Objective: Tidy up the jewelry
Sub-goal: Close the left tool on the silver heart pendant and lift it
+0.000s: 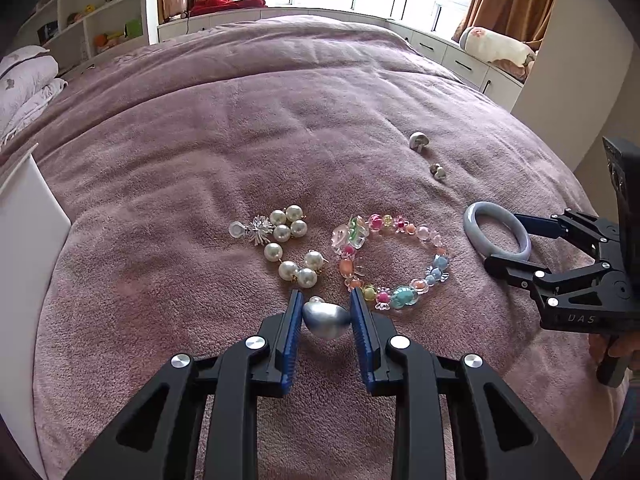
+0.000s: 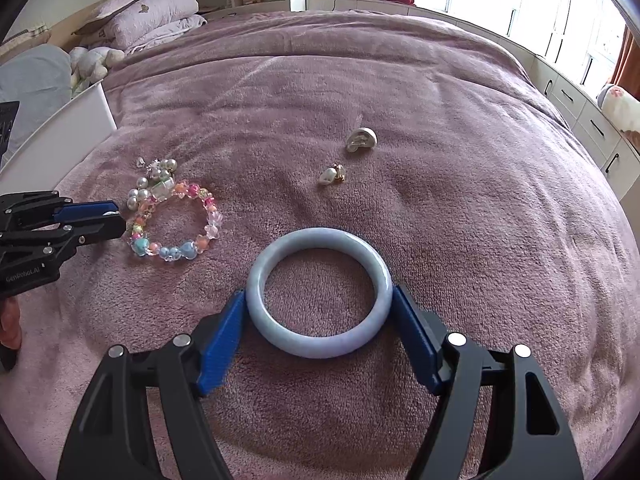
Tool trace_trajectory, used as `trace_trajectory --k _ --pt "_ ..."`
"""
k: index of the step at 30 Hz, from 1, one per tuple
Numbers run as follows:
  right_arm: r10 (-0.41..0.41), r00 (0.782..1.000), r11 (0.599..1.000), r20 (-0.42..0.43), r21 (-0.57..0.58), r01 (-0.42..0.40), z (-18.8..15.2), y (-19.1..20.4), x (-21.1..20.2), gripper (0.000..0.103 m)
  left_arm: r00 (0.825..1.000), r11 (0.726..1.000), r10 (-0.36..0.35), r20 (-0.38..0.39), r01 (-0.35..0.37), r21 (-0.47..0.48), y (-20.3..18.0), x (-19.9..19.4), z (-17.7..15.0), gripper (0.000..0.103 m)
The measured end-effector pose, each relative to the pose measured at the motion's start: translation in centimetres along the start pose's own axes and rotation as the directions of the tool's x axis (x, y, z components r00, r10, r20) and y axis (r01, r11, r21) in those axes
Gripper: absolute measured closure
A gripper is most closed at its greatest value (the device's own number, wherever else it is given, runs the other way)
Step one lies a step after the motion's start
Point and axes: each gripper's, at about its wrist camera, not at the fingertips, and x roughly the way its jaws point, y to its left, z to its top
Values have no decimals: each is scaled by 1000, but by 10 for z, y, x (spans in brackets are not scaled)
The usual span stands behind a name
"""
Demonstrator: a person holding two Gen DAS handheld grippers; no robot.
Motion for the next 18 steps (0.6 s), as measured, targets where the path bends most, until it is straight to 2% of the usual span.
trace_trajectory --k 15,16,17,18 --pt "19 997 1000 74 -14 -18 17 14 -32 33 996 999 33 77 -31 -31 17 -47 12 74" --pt "26 997 1000 73 -14 -25 18 16 -33 38 996 999 35 82 -33 -32 18 -50 12 74" --pt "23 997 1000 75 -13 -23 18 16 -34 57 996 999 36 84 -33 -32 18 -51 11 74" --pt "11 997 1000 79 -14 -10 18 16 -35 101 996 999 36 86 -34 -33 19 -52 10 74"
